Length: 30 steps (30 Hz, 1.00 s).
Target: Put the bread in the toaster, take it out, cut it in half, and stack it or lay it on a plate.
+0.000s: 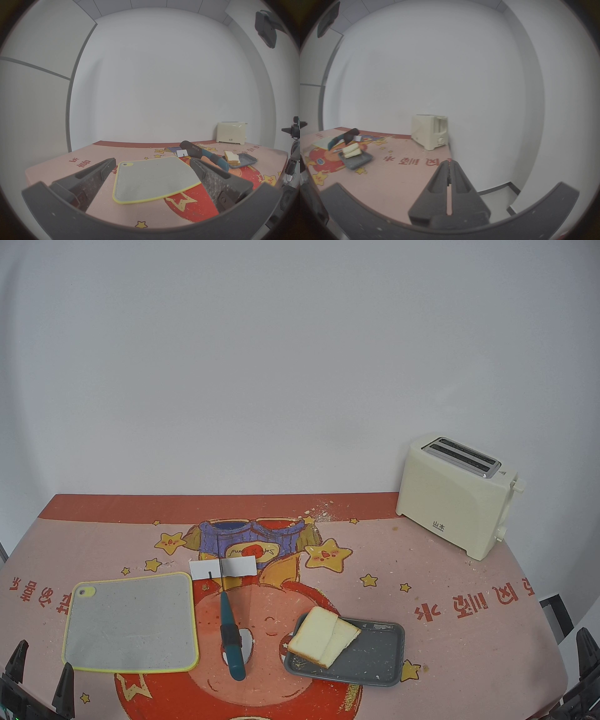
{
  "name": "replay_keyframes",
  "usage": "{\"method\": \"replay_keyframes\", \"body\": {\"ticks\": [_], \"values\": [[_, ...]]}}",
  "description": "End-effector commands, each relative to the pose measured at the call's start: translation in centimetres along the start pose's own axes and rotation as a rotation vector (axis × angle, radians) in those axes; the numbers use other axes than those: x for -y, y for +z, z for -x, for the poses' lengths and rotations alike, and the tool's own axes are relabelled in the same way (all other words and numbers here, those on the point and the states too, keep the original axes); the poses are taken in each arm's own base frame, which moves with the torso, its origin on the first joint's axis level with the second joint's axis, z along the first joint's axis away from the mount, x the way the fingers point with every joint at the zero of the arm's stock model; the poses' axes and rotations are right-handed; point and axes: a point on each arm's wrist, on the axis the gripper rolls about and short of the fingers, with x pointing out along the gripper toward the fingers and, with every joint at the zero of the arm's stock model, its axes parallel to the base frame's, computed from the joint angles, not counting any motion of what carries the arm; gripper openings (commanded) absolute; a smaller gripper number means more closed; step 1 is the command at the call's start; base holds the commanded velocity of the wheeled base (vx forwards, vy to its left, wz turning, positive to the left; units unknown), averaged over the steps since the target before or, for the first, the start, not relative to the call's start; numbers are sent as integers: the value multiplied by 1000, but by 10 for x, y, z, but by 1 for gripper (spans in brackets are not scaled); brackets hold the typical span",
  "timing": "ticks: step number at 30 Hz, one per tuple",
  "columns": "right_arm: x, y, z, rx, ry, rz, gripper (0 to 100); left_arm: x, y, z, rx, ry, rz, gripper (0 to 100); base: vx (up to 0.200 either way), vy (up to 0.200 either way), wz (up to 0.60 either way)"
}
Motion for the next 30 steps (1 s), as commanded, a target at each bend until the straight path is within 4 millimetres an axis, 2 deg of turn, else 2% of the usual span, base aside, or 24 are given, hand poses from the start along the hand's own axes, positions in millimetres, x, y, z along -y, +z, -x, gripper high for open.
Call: {"method": "replay_keyframes", "body": {"ticks": [1, 30], "values": [[1, -4, 0, 14, -22, -18, 0, 0, -5, 0, 1, 17, 4, 100, 0, 0, 0], [1, -4, 0, 17, -21, -21, 0, 0, -5, 0, -2, -11, -1, 100, 0, 0, 0]]}}
